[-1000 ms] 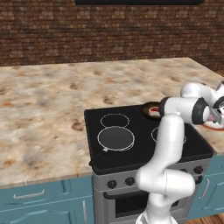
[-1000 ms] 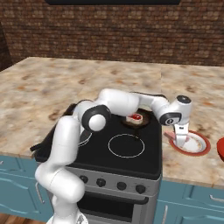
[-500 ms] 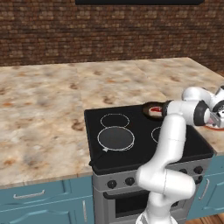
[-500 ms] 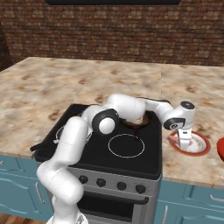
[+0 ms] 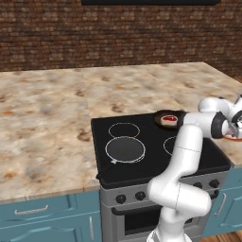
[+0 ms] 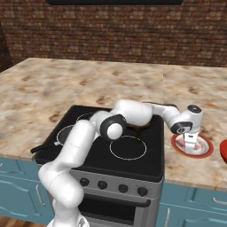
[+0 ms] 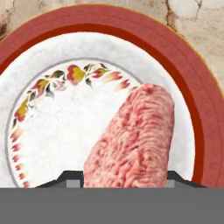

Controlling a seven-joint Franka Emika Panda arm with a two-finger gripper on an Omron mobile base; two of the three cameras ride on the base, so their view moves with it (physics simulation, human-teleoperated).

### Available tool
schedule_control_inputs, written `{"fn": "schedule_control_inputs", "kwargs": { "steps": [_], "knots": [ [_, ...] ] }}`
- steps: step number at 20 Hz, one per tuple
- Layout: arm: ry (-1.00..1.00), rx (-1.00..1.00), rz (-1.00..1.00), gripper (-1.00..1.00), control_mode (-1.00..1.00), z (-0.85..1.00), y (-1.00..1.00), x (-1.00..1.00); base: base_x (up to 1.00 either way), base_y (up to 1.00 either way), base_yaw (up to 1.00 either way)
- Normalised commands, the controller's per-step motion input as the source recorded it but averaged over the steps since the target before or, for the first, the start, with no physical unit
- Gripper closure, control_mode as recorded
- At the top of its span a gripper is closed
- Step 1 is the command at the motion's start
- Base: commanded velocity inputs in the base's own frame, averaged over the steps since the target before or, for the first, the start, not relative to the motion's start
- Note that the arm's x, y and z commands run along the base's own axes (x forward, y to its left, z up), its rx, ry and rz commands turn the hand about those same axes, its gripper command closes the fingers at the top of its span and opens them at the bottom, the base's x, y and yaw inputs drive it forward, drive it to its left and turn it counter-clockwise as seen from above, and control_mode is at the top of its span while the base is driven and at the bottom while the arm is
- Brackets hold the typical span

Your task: Place one of the steaks on the plate and the other in the bowl. Then place the bowl in the fridge.

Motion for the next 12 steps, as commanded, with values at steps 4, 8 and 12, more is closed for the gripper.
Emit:
{"fn": "schedule_control_inputs", "kwargs": {
  "steps": [4,8,12],
  "knots": [
    [0.0,0.0,-0.46,1.0,-1.0,0.0,-0.03,0.02,0.0,0.0,0.0],
    [0.0,0.0,-0.47,-1.0,-1.0,0.0,0.0,0.0,0.0,0.0,0.0],
    [-0.06,0.06,-0.27,-1.0,-1.0,0.0,-0.01,-0.08,0.0,0.0,0.0]
  ]
}}
